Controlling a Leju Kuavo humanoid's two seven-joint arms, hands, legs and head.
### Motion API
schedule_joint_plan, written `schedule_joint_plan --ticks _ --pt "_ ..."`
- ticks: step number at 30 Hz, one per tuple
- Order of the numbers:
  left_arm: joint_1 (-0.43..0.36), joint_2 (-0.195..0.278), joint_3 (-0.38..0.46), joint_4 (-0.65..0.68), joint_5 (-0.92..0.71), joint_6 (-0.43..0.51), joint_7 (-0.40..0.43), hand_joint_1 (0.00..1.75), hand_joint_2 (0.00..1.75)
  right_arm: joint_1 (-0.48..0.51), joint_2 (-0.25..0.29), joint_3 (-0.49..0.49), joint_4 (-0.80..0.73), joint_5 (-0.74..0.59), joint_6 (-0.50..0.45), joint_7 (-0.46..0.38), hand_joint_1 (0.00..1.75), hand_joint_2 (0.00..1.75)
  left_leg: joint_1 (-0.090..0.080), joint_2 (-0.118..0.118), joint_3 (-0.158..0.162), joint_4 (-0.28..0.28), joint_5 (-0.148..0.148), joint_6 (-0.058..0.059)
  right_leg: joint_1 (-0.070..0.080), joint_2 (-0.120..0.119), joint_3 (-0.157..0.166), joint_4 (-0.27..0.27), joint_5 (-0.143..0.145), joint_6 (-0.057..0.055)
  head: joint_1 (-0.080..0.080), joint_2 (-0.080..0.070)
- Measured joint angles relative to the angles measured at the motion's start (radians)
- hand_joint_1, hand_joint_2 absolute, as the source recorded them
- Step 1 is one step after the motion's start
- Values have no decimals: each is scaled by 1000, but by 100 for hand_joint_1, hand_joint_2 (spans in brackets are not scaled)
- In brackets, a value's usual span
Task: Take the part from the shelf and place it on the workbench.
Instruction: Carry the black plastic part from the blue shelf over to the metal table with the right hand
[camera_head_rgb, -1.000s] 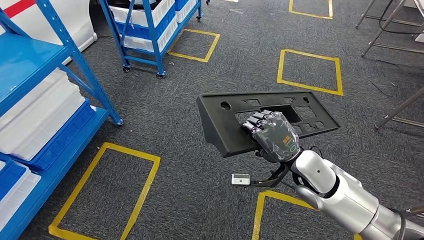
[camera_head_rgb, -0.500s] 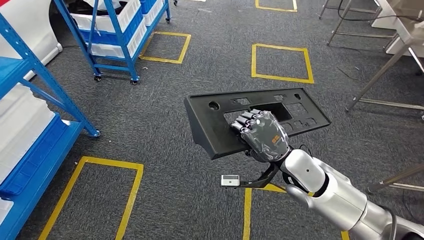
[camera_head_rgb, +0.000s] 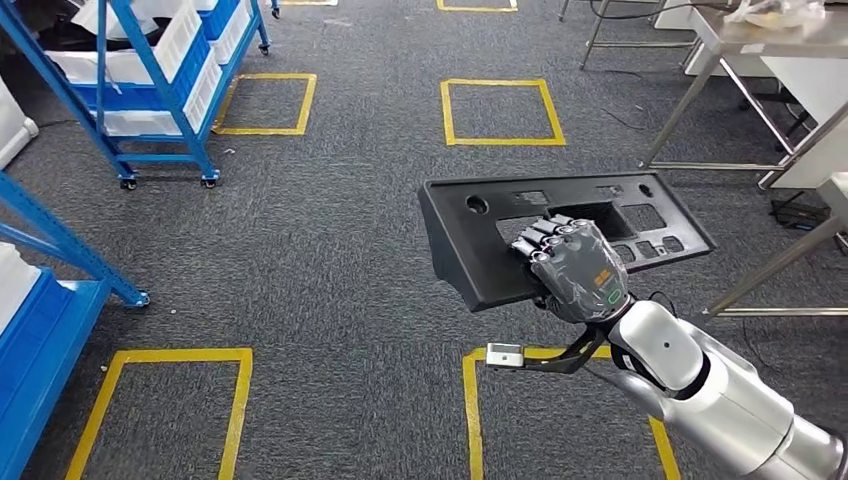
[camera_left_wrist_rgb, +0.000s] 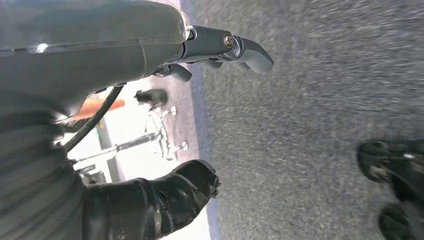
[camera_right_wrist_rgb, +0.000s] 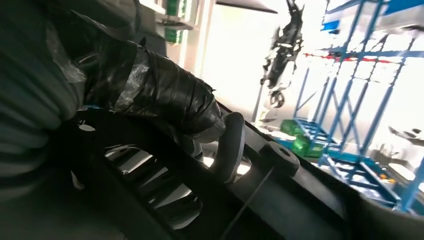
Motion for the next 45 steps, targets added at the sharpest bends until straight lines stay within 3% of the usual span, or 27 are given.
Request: schedule_joint_plan --ticks 2,4,6,7,8,9,11,13,15,17,19,21,23,24,25,28,30,32,33,35,37,38,39,40,41,43,45 --pt "-5 -2 -2 0 4 1 -5 0 175 6 -10 -21 -7 -5 0 -6 175 175 1 14 4 0 -5 -11 -1 21 0 -6 5 -11 0 0" --pt "-7 -4 -4 0 9 1 -7 0 175 5 -18 -38 -11 -11 3 -12 175 175 4 -17 -10 42 -37 -19 -6 40 4 -16 12 -25 0 0" --pt "-7 -6 -5 0 14 1 -7 0 175 2 -20 -46 -12 -14 6 -19 175 175 6 -68 -65 160 -101 -22 -7 59 6 -19 15 -34 -1 0" --pt "-6 -7 -6 0 16 1 -7 0 175 1 -20 -47 -12 -14 8 -22 175 175 7 -81 -100 230 -129 -22 -6 70 5 -18 15 -36 -1 0" --pt "-6 -8 -7 0 18 1 -7 0 175 0 -20 -48 -12 -14 9 -24 175 175 7 -86 -125 278 -140 -22 -4 82 4 -16 15 -37 -1 0" --pt "-6 -8 -7 0 19 1 -7 0 175 0 -20 -49 -12 -15 10 -26 175 175 7 -87 -136 292 -132 -20 -2 94 4 -14 14 -38 -1 0" --pt "-6 -8 -7 0 23 2 -6 0 175 0 -20 -55 -12 -19 10 -29 175 175 6 -99 -101 204 -62 -12 1 119 4 -9 13 -39 -1 0" --pt "-5 -8 -8 0 31 2 -3 0 175 -2 -20 -60 -11 -22 10 -32 175 175 5 -138 -44 71 -2 -1 1 143 1 -3 12 -36 0 0" --pt "-6 -7 -10 0 37 1 1 0 175 -7 -22 -63 -10 -22 10 -37 175 175 3 -157 -21 15 10 4 -3 162 -6 -1 15 -26 0 0" --pt "-10 -8 -12 0 40 0 4 0 175 -10 -26 -66 -9 -21 10 -40 175 175 3 -137 -16 5 15 10 -7 177 -12 -3 19 -13 -1 0" --pt "-13 -9 -15 0 42 0 6 0 175 -14 -33 -70 -8 -21 11 -41 175 175 5 -114 -9 -12 25 21 -6 143 -25 21 0 -4 0 0" --pt "-11 -10 -17 0 45 -1 7 0 175 -20 -36 -73 -7 -19 12 -42 175 175 5 -90 -6 -22 30 26 -8 87 -70 118 -57 6 0 0" --pt "-7 -10 -17 0 48 -1 9 0 175 -22 -36 -74 -4 -16 14 -43 175 175 4 -68 -7 -22 29 25 -18 66 -127 238 -106 17 0 0" --pt "-7 -10 -17 0 50 -1 10 0 175 -22 -36 -74 -2 -15 14 -43 175 175 4 -56 -8 -21 28 24 -23 63 -138 260 -105 22 0 0" --pt "-6 -10 -18 0 53 -1 10 0 175 -24 -36 -74 1 -14 15 -43 175 175 5 -45 -7 -19 26 21 -28 59 -130 245 -87 26 0 0" --pt "-8 -10 -19 0 58 -2 11 0 175 -33 -36 -74 6 -13 14 -43 175 175 5 -16 -4 -11 15 9 -32 17 -31 55 -6 33 0 0" --pt "-11 -9 -22 1 58 -3 10 0 175 -41 -36 -76 9 -13 15 -43 175 175 3 -2 -2 -6 8 -5 -23 2 -4 0 5 23 0 0" --pt "-16 -8 -24 1 61 -5 6 0 175 -47 -38 -80 11 -12 14 -43 175 175 4 14 2 -6 4 -19 -17 22 -6 2 6 6 -1 0" --pt "-18 -8 -25 1 63 -6 5 0 175 -48 -39 -82 12 -12 14 -43 175 175 6 9 3 -2 -2 -25 -18 31 -5 0 7 -1 -1 0" --pt "-18 -9 -27 1 72 -6 6 0 175 -52 -43 -88 12 -9 13 -43 175 175 11 -32 -18 52 -40 -33 -20 49 -2 -5 10 -16 -1 0" --pt "-15 -10 -30 1 81 -7 9 0 175 -55 -44 -91 13 -5 13 -43 175 175 13 -76 -83 185 -105 -32 -15 68 -3 -6 10 -28 -1 0" --pt "-15 -11 -32 1 85 -7 11 0 175 -56 -44 -91 13 -3 13 -43 175 175 12 -83 -117 249 -127 -30 -11 79 -3 -6 10 -31 -1 0" --pt "-14 -11 -33 1 87 -7 12 0 175 -56 -44 -91 13 -2 13 -43 175 175 11 -86 -139 287 -131 -26 -6 91 -3 -5 9 -33 -1 0" --pt "-14 -11 -35 1 88 -7 12 0 175 -56 -44 -91 14 -1 13 -43 175 175 9 -88 -142 284 -114 -21 -2 104 -3 -4 9 -34 -1 0" --pt "-13 -11 -38 1 89 -7 13 0 175 -57 -44 -91 14 -1 13 -43 175 175 7 -93 -126 243 -80 -14 1 117 -2 -3 9 -35 -1 0" --pt "-10 -10 -42 1 90 -7 12 0 175 -58 -43 -91 15 2 13 -42 175 175 1 -133 -68 104 -9 6 2 142 -3 -1 9 -34 -1 0" --pt "-9 -9 -44 2 91 -7 11 0 175 -59 -43 -92 15 5 13 -41 175 175 -3 -168 -29 17 17 19 -4 162 -8 -1 12 -27 -1 0"
